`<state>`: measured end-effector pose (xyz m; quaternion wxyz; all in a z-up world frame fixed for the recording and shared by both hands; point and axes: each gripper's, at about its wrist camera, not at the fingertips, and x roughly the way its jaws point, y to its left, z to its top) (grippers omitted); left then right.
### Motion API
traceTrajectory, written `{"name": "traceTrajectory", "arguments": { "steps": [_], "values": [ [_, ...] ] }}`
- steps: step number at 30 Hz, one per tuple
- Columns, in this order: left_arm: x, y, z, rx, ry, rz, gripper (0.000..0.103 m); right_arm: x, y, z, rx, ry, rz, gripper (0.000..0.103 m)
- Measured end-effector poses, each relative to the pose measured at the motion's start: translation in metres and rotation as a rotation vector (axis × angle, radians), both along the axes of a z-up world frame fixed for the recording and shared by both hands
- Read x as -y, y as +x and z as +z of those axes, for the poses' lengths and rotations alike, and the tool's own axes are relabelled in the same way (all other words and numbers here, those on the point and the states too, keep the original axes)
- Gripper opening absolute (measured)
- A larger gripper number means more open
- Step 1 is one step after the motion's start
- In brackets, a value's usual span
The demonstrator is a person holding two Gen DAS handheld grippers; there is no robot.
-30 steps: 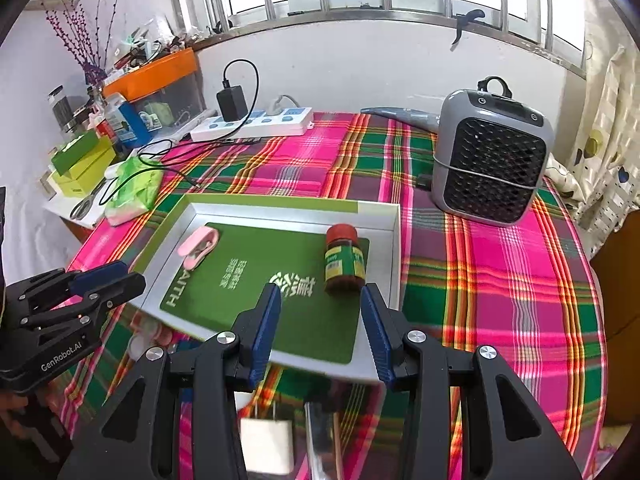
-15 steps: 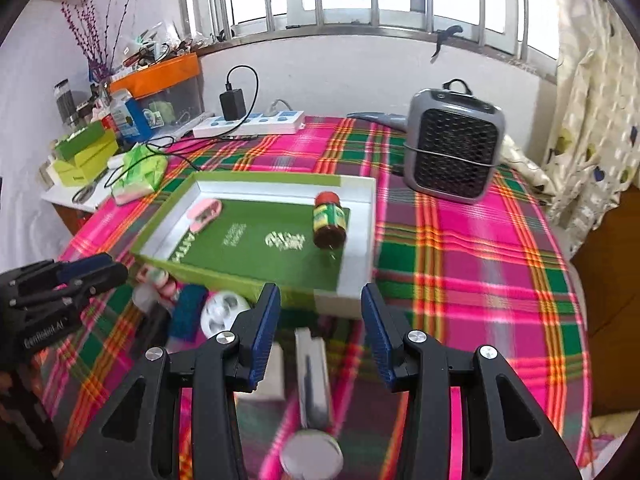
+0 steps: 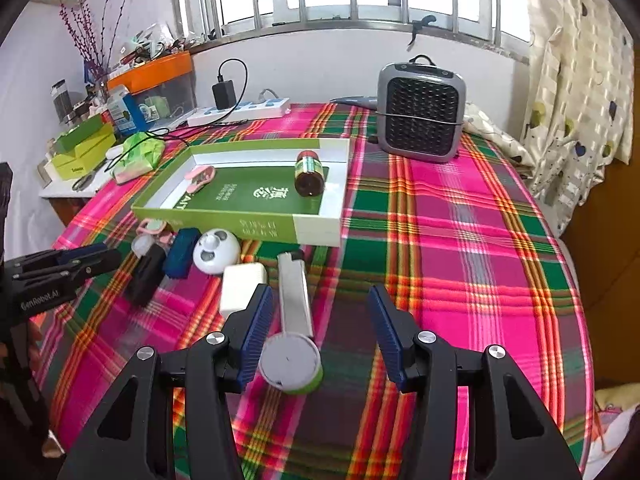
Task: Organize rigid objects
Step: 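Withdraw both grippers from the tray toward the remaining objects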
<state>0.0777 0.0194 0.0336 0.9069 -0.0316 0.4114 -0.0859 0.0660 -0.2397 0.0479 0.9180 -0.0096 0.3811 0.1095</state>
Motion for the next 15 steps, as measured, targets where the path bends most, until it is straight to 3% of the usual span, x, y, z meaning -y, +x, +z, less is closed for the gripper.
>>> {"name": "traceTrajectory", "arguments": {
  "steps": [15],
  "values": [
    [0.018,-0.006,-0.017,-0.044,0.001,-0.063,0.041,0.008,-0.028,-0.017,-0.035,0.071,0.014,0.051]
  ]
}}
